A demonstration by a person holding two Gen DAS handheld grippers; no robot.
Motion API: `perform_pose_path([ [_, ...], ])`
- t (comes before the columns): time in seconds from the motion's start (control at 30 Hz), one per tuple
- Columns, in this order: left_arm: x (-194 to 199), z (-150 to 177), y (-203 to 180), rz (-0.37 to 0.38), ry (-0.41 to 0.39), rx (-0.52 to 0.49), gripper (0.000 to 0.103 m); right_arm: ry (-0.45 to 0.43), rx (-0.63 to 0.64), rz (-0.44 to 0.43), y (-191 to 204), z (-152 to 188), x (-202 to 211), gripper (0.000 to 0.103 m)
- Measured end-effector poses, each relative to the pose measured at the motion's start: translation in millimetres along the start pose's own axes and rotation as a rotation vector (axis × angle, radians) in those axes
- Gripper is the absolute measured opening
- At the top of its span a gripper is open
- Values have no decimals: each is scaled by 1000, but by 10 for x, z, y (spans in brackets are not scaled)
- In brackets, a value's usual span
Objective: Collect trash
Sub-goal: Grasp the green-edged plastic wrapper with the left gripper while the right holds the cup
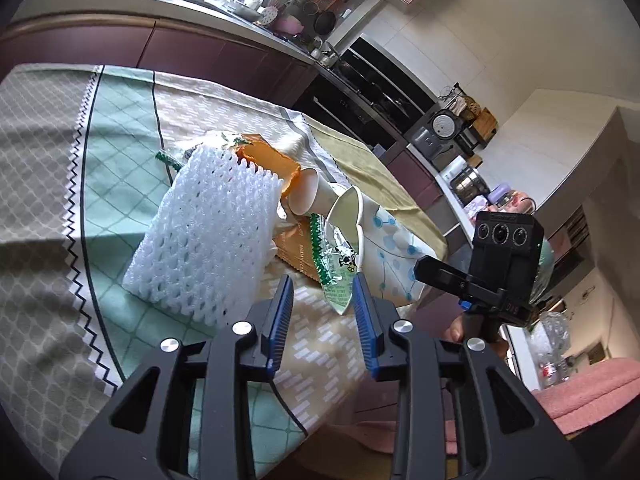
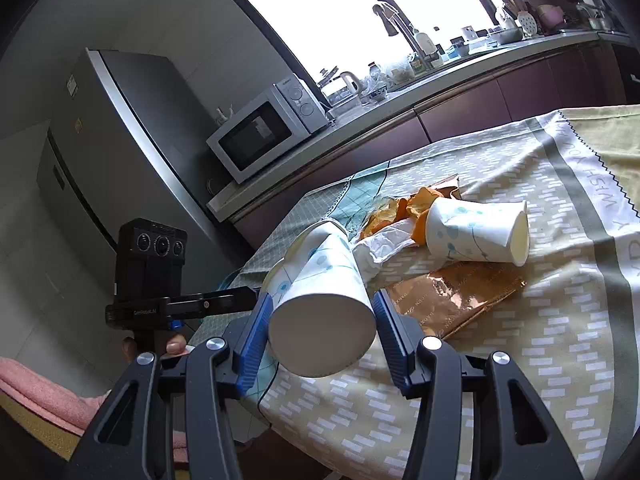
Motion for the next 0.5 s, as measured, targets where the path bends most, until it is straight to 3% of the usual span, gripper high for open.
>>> perform_pose_path([
  [0.13,-54,-3,150,22,14,36,30,-11,-4,-21,-23,8,20,50],
  [0.2,-73,-2,177,68,21,44,31,-10,-7,-29,-24,0,19,50],
  [0.37,-190,-31,182,81,40,39,33,-3,13,-40,17,-11,5,50],
  [0.4,-217,-37,192,97,44,44,31,-1,15,-42,22,-11,4,50],
  [0.5,-294,-56,226,148,55,56,5,3,13,-49,26,-11,2,50],
])
Point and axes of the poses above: each gripper's, at about its wrist camera, not at the fingertips, and x roughly against the way its jaws point, y to its left, z to its underside, the point moved 2 cm from there along -x, roughly the way its jaws point, and after that the axes turned 13 degrees about y, right-handed, at the moved point
